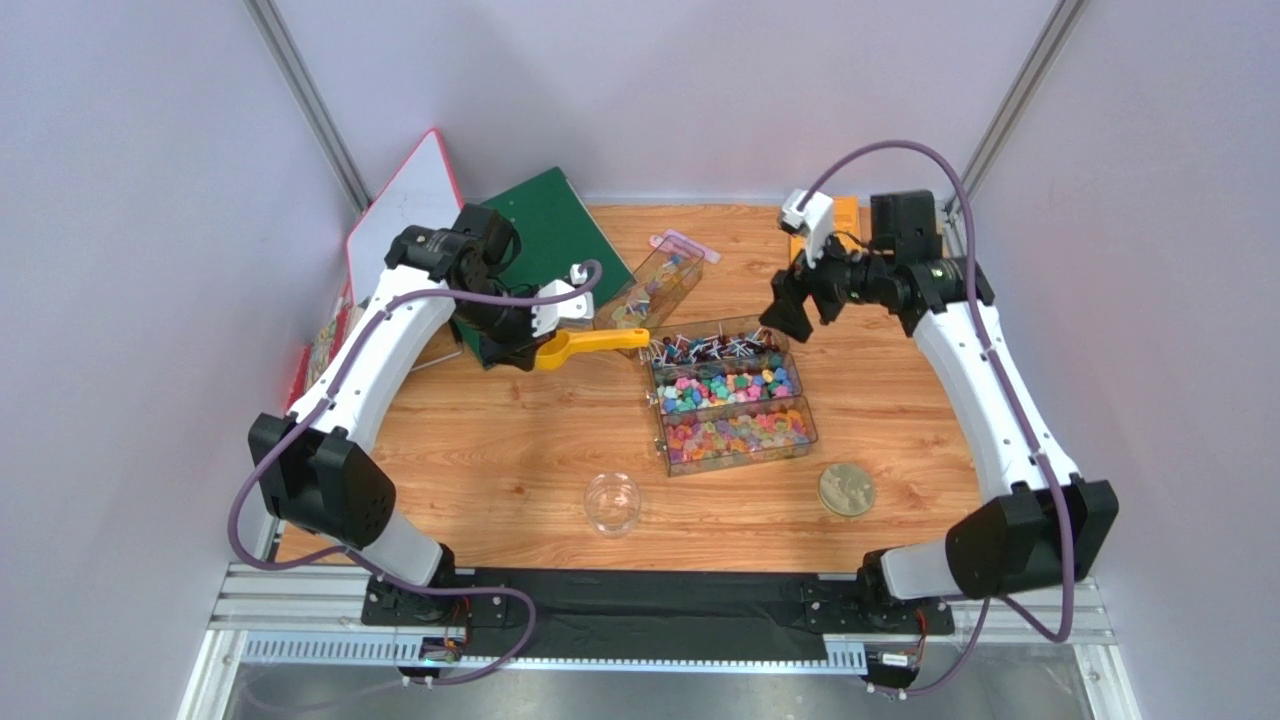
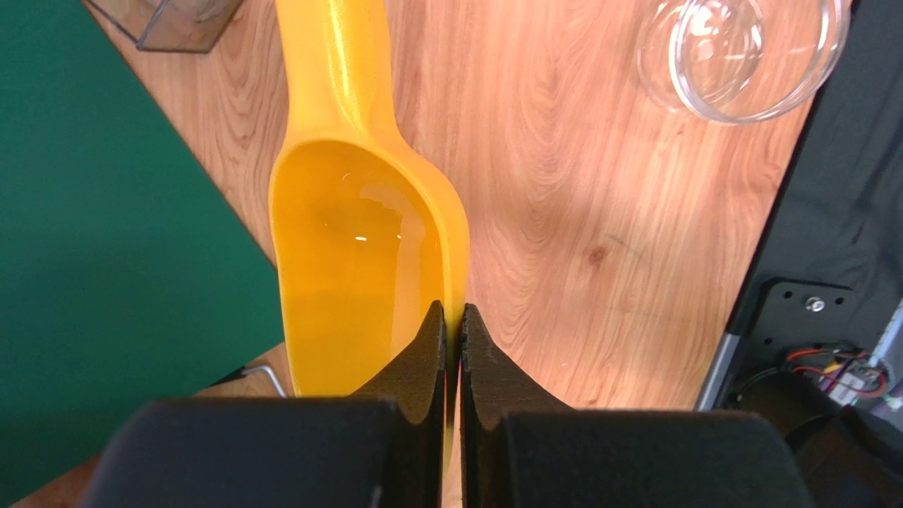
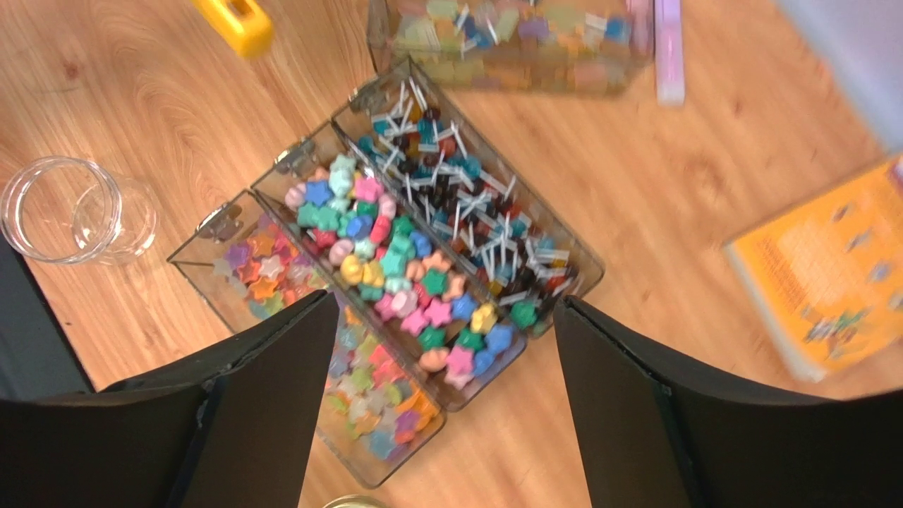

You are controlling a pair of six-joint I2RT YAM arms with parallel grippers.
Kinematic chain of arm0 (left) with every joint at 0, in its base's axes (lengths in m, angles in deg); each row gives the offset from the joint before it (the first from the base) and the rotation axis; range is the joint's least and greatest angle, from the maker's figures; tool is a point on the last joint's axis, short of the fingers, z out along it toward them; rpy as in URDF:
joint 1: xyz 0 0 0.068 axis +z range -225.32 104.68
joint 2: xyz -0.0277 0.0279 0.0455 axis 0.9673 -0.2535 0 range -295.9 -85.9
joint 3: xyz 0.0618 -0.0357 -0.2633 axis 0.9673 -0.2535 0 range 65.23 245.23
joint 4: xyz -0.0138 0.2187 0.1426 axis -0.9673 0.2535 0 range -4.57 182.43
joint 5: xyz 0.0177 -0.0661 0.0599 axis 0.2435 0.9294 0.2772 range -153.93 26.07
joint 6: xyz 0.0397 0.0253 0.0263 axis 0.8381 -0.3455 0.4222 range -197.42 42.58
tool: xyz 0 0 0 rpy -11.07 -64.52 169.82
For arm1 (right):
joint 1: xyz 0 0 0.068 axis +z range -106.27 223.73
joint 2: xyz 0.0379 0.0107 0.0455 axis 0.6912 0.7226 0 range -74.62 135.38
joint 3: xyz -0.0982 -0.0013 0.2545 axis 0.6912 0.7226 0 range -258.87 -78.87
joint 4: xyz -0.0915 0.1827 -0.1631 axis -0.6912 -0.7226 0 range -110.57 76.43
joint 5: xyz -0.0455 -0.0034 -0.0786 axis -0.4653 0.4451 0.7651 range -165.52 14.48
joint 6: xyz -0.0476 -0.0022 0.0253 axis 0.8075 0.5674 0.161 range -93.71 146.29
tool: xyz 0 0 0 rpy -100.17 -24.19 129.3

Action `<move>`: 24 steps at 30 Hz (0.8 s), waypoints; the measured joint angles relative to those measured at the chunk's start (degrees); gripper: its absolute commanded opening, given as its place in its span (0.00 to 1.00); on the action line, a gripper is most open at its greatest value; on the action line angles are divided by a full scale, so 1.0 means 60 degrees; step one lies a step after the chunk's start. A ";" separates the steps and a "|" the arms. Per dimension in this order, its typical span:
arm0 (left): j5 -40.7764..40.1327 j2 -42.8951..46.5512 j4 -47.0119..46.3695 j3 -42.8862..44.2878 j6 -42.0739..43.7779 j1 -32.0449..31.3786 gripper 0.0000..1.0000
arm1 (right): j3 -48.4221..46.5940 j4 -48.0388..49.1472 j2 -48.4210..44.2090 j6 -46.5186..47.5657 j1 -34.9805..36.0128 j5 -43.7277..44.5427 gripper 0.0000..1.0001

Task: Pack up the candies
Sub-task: Pick up the spatula from the center of the board.

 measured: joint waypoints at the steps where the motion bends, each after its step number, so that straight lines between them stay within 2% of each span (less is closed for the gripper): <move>1: 0.0000 0.0036 0.0007 0.0000 -0.0138 -0.0073 0.00 | -0.0441 -0.0084 0.0259 0.0208 0.0182 -0.0062 0.79; 5: -0.0146 0.0382 -0.0284 -0.0069 -0.0750 -0.0488 0.00 | -0.1749 -0.0331 0.0889 0.0798 0.0976 -0.0412 0.81; 11: -0.0463 0.0947 -0.1734 -0.0069 -0.1515 -0.0987 0.00 | -0.2922 -0.0831 0.1541 0.1217 0.2029 -0.1355 0.81; 19: -0.0787 0.1271 -0.2969 -0.0528 -0.1861 -0.2098 0.00 | -0.3140 -0.1184 0.2397 0.1013 0.2124 -0.2710 0.80; 24: -0.0809 0.1552 -0.3279 -0.0754 -0.2047 -0.2182 0.00 | -0.3118 -0.1169 0.2397 0.1151 0.2149 -0.2932 0.80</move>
